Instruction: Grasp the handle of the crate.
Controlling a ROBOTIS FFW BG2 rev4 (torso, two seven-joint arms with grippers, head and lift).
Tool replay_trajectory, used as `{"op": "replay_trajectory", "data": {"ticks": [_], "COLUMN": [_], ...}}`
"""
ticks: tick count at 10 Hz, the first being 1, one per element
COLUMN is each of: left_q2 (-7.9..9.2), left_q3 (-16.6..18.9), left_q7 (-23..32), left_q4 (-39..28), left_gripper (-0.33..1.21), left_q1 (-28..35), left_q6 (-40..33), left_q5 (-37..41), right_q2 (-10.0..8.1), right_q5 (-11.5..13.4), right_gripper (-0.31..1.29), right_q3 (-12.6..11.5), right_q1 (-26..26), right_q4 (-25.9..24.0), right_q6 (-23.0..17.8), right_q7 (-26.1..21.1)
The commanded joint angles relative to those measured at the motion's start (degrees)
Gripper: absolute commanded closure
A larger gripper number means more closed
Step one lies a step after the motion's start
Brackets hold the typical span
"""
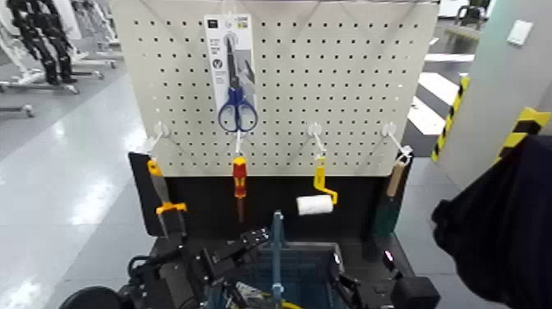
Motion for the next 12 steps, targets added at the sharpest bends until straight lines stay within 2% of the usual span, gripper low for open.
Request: {"op": "replay_trajectory", "data": {"ticks": [1,3,6,7,8,9,12], "left_q2": [0.07,-0.11,-0.02,-0.02,-0.11,-0.11,-0.28], "left_q3": [-2.9,-5.1,-5.5,-5.8,-6.2,-6.1,-6.0], "left_q7": [-1.2,-2.4,-2.6,-2.6,-2.8,-2.8,-2.8], "left_q4": [4.0,6.3,7.0,7.3,7.8,7.9,8.0], "left_gripper": [0.22,0.22,0.24,0.32,0.68,1.10,1.19], "left_q1": [-2.5,-4.1,-4.2,-4.2,-4.1,-4.0,-3.6], "left_q6": [-0.8,-1.2,-1.0,-0.6,-0.3,0.1,0.4], "left_q5": [2.3,4.9,6.8,7.6,9.4,9.9,10.0], "right_q2": [0.09,0.09,0.09,0.09,0.00,0.00,0.00], "right_q5": [-0.1,-0.1,-0.2,-0.2,-0.2,-0.2,-0.2], "right_gripper": [0.15,0.15,0.15,0.15,0.15,0.15,0.15], "right_q3": [0.1,0.1,0.2,0.1,0.1,0.1,0.1], "right_q1": [-0.1,-0.1,-0.1,-0.1,-0.1,-0.1,-0.1], "right_q4": [0.2,0.3,0.3,0.3,0.3,0.3,0.3], "right_q6": [-0.3,-0.4,-0.6,-0.6,-0.6,-0.6,-0.6], "right_q7": [0.0,0.0,0.0,0.0,0.0,0.0,0.0]}}
